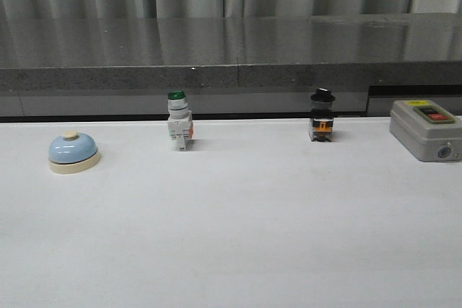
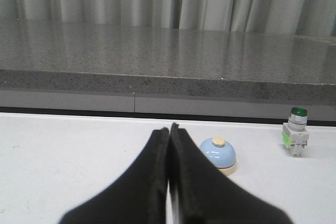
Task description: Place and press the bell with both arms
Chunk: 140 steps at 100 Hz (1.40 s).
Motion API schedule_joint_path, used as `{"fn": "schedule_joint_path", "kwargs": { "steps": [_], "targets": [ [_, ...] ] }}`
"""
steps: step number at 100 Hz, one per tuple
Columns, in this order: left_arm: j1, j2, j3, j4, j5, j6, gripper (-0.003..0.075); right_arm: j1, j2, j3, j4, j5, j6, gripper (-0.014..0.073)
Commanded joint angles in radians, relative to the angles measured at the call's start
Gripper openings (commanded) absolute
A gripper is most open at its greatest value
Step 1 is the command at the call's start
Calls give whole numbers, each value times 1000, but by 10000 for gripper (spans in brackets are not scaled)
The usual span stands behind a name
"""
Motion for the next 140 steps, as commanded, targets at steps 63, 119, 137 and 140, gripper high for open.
{"fn": "schedule_joint_path", "kwargs": {
  "steps": [63,119,137,140],
  "targets": [
    [1,215,-338,-13,215,8,-20,-7,-20,-14,3,-81,3,-61],
    [1,800,-692,-13,387,122,-19,-7,-20,-14,3,-81,3,-61],
    [1,960,-783,-13,380,128,7,-7,-20,-14,3,-81,3,-61],
    [1,989,-796,-13,375,130,34,-7,-20,-14,3,-81,3,-61]
  ]
}}
